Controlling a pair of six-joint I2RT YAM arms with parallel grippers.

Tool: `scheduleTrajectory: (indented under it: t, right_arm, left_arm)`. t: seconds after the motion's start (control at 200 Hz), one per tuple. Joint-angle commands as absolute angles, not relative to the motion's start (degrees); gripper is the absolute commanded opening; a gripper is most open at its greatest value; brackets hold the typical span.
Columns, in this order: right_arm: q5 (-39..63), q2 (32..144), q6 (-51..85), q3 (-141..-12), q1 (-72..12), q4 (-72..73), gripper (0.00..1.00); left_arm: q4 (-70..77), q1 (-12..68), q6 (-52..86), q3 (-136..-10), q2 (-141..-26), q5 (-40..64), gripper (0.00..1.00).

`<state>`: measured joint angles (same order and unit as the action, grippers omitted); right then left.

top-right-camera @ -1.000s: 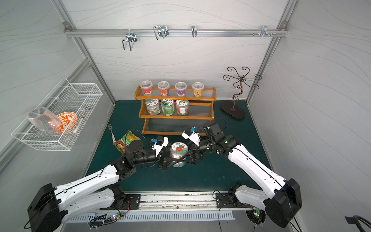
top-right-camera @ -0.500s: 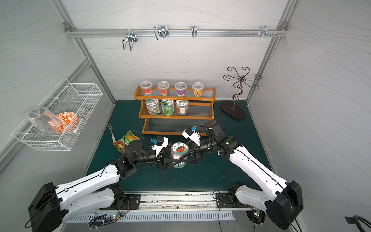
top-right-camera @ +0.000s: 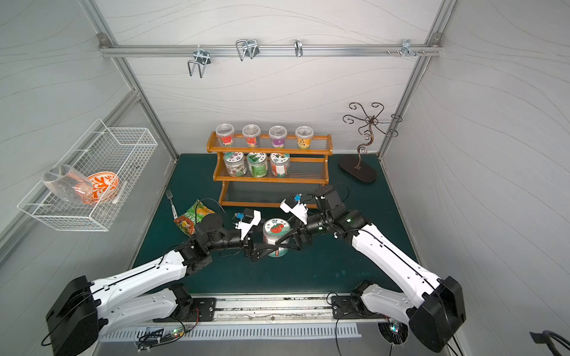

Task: Place the seed container on the shelf
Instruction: Pick up the seed jar at the center of the board, then place the seed jar on the shelf.

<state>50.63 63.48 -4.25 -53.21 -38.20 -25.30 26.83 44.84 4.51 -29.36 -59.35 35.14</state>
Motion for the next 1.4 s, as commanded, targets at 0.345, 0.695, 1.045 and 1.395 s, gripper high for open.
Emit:
scheduleTrajectory:
  t: [0.345,0.695,1.045,1.395]
  right_arm:
    - [44.8,57.3,-4.4,-51.4,-37.4,-21.3,0.49]
    - [33.0,52.1,-3.7,-48.4,-32.6,-18.2,0.5]
    - [21.9,59.4,-5.8,-50.1,-27.6,-10.9,0.52]
    - [18.2,70.8,-5.6,-54.3,-22.1,-3.1,0.53]
  left_arm:
    - [25.4,44.8,0.4,-33.0,-59.0,22.3,1.0]
    - [28.7,44.5,-0.6,-33.7,-61.1,15.5,1.0]
    - [34.6,41.7,3.8,-37.5,-70.3,17.6,1.0]
    - [34.6,39.9,4.6,-34.6,-68.6,18.1,1.0]
